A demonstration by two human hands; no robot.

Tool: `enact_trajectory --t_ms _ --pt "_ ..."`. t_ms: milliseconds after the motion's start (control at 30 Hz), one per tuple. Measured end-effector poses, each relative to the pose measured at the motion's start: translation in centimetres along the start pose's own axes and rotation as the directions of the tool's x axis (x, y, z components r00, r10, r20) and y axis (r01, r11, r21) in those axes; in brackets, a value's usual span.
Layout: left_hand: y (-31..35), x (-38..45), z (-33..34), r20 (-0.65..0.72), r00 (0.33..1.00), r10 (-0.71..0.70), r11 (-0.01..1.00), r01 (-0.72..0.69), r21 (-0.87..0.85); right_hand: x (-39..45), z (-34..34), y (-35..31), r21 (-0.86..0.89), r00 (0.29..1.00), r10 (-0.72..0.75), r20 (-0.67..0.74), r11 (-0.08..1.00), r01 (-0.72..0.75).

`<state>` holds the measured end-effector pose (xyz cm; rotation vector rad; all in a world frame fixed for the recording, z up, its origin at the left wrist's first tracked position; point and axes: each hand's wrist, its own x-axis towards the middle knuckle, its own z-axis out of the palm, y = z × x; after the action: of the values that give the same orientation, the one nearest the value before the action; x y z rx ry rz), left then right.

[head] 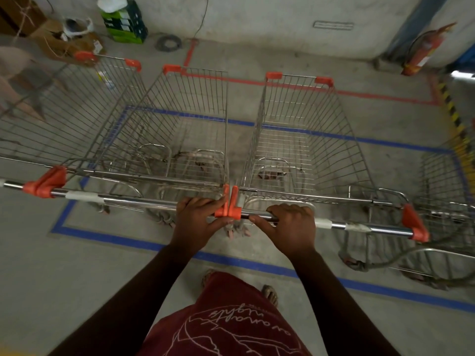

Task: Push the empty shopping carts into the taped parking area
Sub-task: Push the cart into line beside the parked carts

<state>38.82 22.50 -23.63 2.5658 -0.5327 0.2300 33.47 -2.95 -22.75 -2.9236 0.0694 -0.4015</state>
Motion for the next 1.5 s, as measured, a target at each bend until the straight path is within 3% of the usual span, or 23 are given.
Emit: enact_trajectory --t_ms 400,567,700,833,967,1133,1300,1500 --pt "0.1 -0.1 -0.8 0.026 0.999 0.042 0.999 -0.042 -0.006 -0.1 -0.2 -0.2 0.03 0.998 0.022 0.063 0.999 -0.024" --pt "0.2 -0.1 -0.9 0.062 0.998 0.025 1.0 -0.025 0.009 -0.1 -1.2 0.0 0.279 0.998 0.043 0.053 0.959 -0.056" --pt "0.7 0.1 -1.0 0.047 0.999 0.0 1.0 0.001 -0.027 -0.8 -2.4 0.5 0.307 0.997 0.081 0.004 0.948 -0.078" --pt "2.8 0.8 -1.5 -0.029 0.998 0.062 0.997 -0.064 -0.051 -2.2 -4.0 1.8 0.399 0.991 0.135 -0.026 0.91 -0.113" --pt "7.9 1.5 -0.7 -0.022 0.995 0.093 0.985 -0.095 -0.147 -4.8 -6.4 4.9 0.516 0.982 0.161 -0.103 0.852 -0.086" --pt "20.2 1.4 3.8 0.08 0.97 0.231 0.939 -0.2 -0.279 -10.6 -10.1 12.3 0.571 0.958 0.245 -0.151 0.812 -0.118" --pt "30.9 1.7 8.4 0.135 0.913 0.384 0.863 -0.303 -0.404 -14.4 -13.9 19.0 0.514 0.929 0.319 -0.186 0.838 -0.185" --pt "38.7 3.2 12.9 0.197 0.844 0.498 0.792 -0.351 -0.499 -16.6 -18.7 26.0 0.444 0.875 0.4 -0.272 0.859 -0.254"
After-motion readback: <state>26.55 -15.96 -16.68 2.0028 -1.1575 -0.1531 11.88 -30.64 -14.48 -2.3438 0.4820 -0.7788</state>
